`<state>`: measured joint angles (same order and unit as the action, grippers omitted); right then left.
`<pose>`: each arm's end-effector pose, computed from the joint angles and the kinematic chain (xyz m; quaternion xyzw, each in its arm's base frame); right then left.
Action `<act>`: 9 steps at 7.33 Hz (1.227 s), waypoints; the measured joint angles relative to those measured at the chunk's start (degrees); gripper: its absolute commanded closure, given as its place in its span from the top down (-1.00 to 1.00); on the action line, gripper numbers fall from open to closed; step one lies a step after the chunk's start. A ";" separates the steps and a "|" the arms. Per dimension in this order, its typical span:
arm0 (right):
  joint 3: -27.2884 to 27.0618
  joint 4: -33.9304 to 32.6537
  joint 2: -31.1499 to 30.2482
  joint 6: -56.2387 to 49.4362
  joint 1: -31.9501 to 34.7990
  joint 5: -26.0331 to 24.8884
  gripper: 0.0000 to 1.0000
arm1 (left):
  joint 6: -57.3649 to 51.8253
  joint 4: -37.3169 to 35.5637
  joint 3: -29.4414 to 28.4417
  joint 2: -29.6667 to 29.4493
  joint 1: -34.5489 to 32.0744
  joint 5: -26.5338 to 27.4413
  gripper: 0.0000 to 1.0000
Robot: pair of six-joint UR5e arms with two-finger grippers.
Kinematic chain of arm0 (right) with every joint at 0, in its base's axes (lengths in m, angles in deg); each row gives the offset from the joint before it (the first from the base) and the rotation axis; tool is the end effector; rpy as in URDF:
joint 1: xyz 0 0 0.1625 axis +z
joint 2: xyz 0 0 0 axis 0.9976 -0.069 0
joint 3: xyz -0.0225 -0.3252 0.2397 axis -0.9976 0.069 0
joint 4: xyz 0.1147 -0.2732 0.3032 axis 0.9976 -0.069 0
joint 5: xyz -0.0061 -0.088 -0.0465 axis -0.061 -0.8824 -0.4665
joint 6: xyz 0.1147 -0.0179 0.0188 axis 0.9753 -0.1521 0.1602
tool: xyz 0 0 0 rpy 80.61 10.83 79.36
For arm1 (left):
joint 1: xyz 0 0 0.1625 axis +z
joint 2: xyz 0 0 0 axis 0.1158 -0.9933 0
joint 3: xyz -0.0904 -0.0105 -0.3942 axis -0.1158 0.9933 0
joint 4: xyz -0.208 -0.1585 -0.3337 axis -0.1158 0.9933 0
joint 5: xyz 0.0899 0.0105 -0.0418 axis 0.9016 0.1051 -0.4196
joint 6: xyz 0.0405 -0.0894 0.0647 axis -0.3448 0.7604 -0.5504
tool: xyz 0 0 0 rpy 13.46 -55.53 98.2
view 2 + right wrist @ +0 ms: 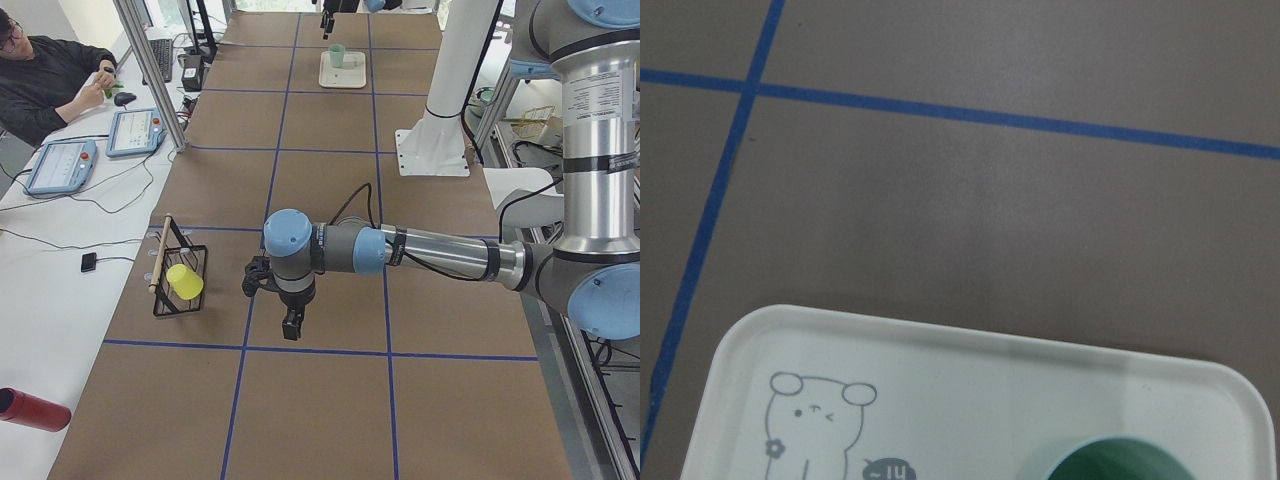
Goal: Left arm grabs green cup and hands to right arm on tray
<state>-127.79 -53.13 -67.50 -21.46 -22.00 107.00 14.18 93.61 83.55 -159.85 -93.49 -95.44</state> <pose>-0.1212 -0.4297 0.5042 0.1535 -0.3358 -0.0437 0.9283 -0.0285 -0.4534 0.5953 0.0267 0.3639 0.0875 0.9269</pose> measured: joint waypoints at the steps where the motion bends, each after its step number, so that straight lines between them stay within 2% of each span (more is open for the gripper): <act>1: 0.26 -8.35 3.75 -7.51 4.49 2.39 0.99 | -0.08 0.02 -0.30 0.17 0.00 0.08 1.00; 3: 1.96 -22.47 10.09 -20.74 12.20 5.48 0.99 | -0.36 -0.01 -2.11 0.64 -0.07 0.36 1.00; 4: 4.08 -26.45 12.04 -26.37 15.82 7.73 0.99 | -0.48 0.01 -3.49 0.72 -0.12 0.35 1.00; 7: 12.50 -29.20 13.58 -36.40 24.41 12.08 0.99 | -2.31 0.33 -4.16 0.67 -2.24 -0.40 1.00; 9: 14.20 -29.17 12.29 -37.19 27.08 12.43 1.00 | -5.20 0.62 -4.19 0.86 -5.91 -5.38 1.00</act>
<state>-113.59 -82.31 -55.22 -58.65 5.09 119.43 8.98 94.23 79.36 -158.99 -99.40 -100.82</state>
